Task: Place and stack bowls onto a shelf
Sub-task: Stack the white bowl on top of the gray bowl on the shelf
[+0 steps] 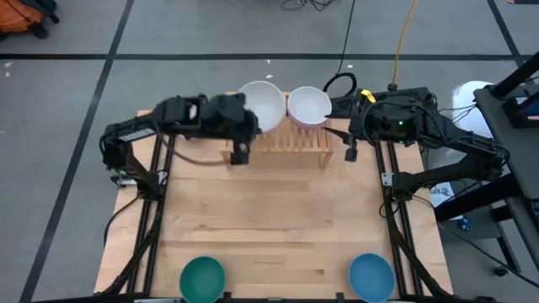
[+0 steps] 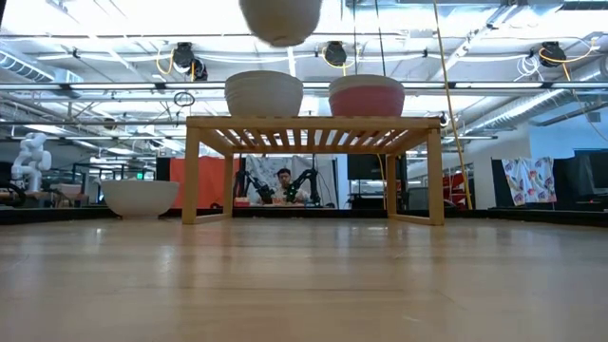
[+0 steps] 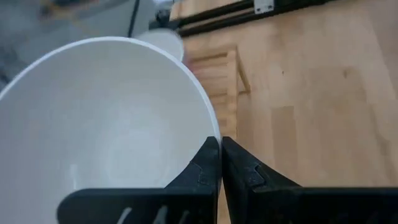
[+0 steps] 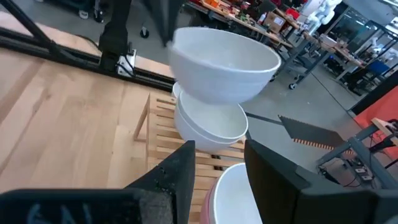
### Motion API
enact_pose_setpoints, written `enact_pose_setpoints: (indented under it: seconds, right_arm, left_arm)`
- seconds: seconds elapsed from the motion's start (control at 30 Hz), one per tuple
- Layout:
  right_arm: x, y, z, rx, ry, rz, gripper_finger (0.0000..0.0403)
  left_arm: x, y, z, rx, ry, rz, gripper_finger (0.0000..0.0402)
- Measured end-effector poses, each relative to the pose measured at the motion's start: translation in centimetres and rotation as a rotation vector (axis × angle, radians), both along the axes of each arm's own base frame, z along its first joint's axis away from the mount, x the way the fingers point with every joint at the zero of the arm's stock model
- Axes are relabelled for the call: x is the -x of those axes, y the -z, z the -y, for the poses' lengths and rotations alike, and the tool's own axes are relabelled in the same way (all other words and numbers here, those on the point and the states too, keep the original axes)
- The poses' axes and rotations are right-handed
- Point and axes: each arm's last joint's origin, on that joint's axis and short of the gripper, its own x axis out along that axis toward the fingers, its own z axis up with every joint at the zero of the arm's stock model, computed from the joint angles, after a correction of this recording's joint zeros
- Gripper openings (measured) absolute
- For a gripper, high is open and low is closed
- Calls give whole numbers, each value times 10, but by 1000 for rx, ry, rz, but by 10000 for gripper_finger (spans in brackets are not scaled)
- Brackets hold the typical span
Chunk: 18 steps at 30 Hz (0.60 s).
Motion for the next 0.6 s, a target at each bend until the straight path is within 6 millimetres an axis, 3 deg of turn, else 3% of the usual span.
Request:
enact_pose_setpoints:
  seconds: [0.13, 0.27, 0.6]
  right_arm:
    - [3, -1, 0, 8, -2, -1, 133]
    - [6, -2, -1, 10, -2, 7, 133]
    - [14, -5, -2, 32, -7, 17, 132]
  left_arm:
    - [13, 0, -22, 134, -88, -12, 5]
    - [18, 0, -37, 159, -104, -12, 5]
    - [20, 4, -60, 216, -101, -21, 5]
